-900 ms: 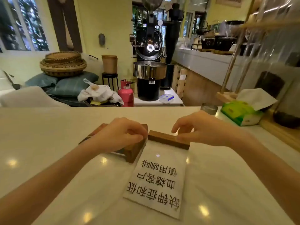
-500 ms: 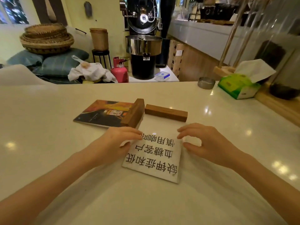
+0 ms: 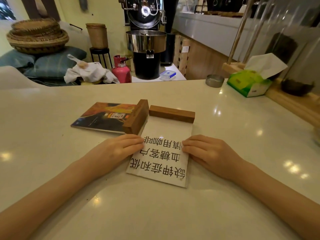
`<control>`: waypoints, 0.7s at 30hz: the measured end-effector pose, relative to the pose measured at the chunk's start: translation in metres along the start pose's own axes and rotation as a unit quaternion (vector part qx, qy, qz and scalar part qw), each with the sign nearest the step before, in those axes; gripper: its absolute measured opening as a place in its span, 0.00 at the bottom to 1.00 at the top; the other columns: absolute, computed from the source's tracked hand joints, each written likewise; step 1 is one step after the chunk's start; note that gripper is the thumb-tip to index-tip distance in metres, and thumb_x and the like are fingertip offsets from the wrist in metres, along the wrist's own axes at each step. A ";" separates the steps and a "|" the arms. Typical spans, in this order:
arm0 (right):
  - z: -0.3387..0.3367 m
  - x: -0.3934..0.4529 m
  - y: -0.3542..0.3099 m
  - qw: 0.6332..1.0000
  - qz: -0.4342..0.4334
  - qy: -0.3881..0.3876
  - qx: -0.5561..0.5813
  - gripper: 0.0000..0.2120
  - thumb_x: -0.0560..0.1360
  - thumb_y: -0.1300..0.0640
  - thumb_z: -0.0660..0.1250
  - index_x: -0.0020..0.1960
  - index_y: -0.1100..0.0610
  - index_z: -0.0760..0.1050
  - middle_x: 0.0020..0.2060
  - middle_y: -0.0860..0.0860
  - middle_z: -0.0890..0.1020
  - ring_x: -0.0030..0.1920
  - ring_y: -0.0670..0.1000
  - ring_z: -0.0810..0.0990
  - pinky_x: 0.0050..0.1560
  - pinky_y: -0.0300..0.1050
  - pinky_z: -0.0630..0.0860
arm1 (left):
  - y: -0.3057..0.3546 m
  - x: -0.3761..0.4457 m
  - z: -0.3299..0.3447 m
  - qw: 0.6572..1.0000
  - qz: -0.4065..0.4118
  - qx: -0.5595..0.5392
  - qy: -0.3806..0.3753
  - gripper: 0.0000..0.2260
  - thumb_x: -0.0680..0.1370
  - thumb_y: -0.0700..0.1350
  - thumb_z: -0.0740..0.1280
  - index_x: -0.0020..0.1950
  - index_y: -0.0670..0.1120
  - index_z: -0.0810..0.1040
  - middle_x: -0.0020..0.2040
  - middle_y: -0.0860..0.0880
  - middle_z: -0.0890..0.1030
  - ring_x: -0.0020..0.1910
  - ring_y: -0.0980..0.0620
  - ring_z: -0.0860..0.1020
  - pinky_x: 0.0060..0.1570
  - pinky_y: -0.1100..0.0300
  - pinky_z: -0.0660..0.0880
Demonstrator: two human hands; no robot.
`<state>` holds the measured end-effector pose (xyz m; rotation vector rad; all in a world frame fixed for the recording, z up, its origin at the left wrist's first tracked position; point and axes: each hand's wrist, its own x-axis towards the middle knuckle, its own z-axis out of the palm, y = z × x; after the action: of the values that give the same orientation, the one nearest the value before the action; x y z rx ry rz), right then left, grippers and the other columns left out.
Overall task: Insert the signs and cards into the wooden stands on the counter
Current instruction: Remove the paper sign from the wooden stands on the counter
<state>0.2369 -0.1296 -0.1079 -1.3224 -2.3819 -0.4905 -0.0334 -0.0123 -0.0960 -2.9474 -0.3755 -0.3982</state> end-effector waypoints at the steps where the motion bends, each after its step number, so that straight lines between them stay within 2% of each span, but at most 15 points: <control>1: 0.000 0.000 0.001 1.000 -0.001 -0.001 0.005 0.10 0.75 0.60 0.61 0.48 0.61 0.80 0.47 0.55 0.85 0.48 0.55 0.83 0.43 0.46 0.81 | -0.001 0.000 0.000 1.000 -0.003 -0.004 -0.004 0.23 0.60 0.38 0.77 0.54 0.42 0.78 0.53 0.42 0.83 0.51 0.46 0.82 0.48 0.55 0.78; 5: 0.002 -0.005 0.005 1.000 0.002 -0.011 0.029 0.11 0.75 0.59 0.60 0.51 0.61 0.79 0.49 0.56 0.85 0.51 0.55 0.81 0.46 0.46 0.81 | 0.000 0.000 0.001 1.000 -0.008 -0.021 -0.015 0.24 0.61 0.38 0.77 0.55 0.43 0.78 0.53 0.42 0.83 0.51 0.45 0.81 0.47 0.52 0.80; 8: 0.001 -0.007 0.009 0.997 0.027 0.012 0.064 0.12 0.76 0.59 0.60 0.52 0.61 0.79 0.50 0.56 0.84 0.53 0.54 0.80 0.51 0.45 0.79 | -0.003 0.000 0.002 0.999 -0.017 -0.042 0.020 0.19 0.66 0.40 0.73 0.56 0.44 0.77 0.55 0.43 0.82 0.54 0.47 0.80 0.51 0.53 0.79; 10: -0.001 -0.006 0.012 0.993 0.052 0.043 0.101 0.12 0.76 0.58 0.60 0.52 0.62 0.79 0.50 0.56 0.84 0.54 0.51 0.78 0.54 0.42 0.77 | -0.004 0.004 0.000 0.994 -0.030 -0.090 0.060 0.14 0.73 0.46 0.65 0.56 0.43 0.77 0.55 0.44 0.81 0.56 0.51 0.78 0.57 0.61 0.75; 12: -0.004 -0.002 0.016 0.986 0.071 0.072 0.132 0.11 0.75 0.59 0.62 0.52 0.62 0.79 0.50 0.56 0.84 0.54 0.49 0.78 0.56 0.40 0.76 | -0.005 0.011 -0.006 0.985 -0.050 -0.144 0.085 0.17 0.76 0.50 0.58 0.55 0.41 0.78 0.54 0.44 0.81 0.56 0.54 0.75 0.61 0.70 0.67; 13: -0.006 0.000 0.019 0.982 0.079 0.085 0.146 0.11 0.74 0.59 0.63 0.52 0.62 0.79 0.49 0.55 0.84 0.54 0.48 0.78 0.56 0.38 0.76 | -0.006 0.016 -0.009 0.980 -0.063 -0.161 0.099 0.18 0.76 0.51 0.57 0.54 0.41 0.79 0.53 0.44 0.82 0.57 0.55 0.74 0.61 0.74 0.65; 15: -0.011 0.006 0.025 0.974 0.099 0.107 0.171 0.11 0.74 0.59 0.63 0.53 0.62 0.79 0.49 0.52 0.82 0.53 0.46 0.78 0.56 0.34 0.75 | -0.009 0.026 -0.017 0.971 -0.089 -0.176 0.133 0.16 0.73 0.49 0.61 0.53 0.41 0.79 0.51 0.45 0.82 0.56 0.58 0.74 0.58 0.77 0.66; 16: -0.014 0.009 0.028 0.969 0.114 0.117 0.183 0.12 0.73 0.58 0.63 0.53 0.61 0.78 0.49 0.50 0.81 0.52 0.45 0.78 0.56 0.32 0.75 | -0.012 0.031 -0.021 0.964 -0.104 -0.192 0.153 0.14 0.71 0.47 0.63 0.52 0.42 0.79 0.50 0.47 0.83 0.54 0.60 0.75 0.56 0.75 0.70; 18: -0.019 0.017 0.034 0.957 0.147 0.139 0.206 0.12 0.72 0.58 0.64 0.54 0.59 0.78 0.49 0.48 0.80 0.51 0.43 0.78 0.53 0.28 0.73 | -0.018 0.042 -0.030 0.941 -0.150 -0.246 0.176 0.13 0.70 0.41 0.68 0.54 0.46 0.78 0.46 0.58 0.83 0.48 0.65 0.78 0.47 0.70 0.76; 20: -0.022 0.026 0.042 0.947 0.178 0.158 0.215 0.11 0.71 0.61 0.67 0.52 0.58 0.79 0.47 0.47 0.80 0.48 0.40 0.78 0.51 0.25 0.72 | -0.025 0.053 -0.038 0.923 -0.200 -0.273 0.182 0.16 0.69 0.36 0.69 0.53 0.51 0.78 0.41 0.71 0.79 0.41 0.70 0.78 0.41 0.71 0.76; 21: -0.022 0.030 0.047 0.943 0.196 0.164 0.215 0.11 0.70 0.62 0.68 0.52 0.57 0.79 0.46 0.47 0.81 0.47 0.40 0.78 0.49 0.24 0.72 | -0.029 0.060 -0.041 0.918 -0.219 -0.275 0.183 0.15 0.69 0.36 0.69 0.52 0.52 0.78 0.40 0.71 0.79 0.39 0.70 0.78 0.39 0.71 0.75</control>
<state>0.2655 -0.0950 -0.0683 -1.3351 -1.7614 -0.0562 0.0047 0.0216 -0.0371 -3.1657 -1.0202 -1.2795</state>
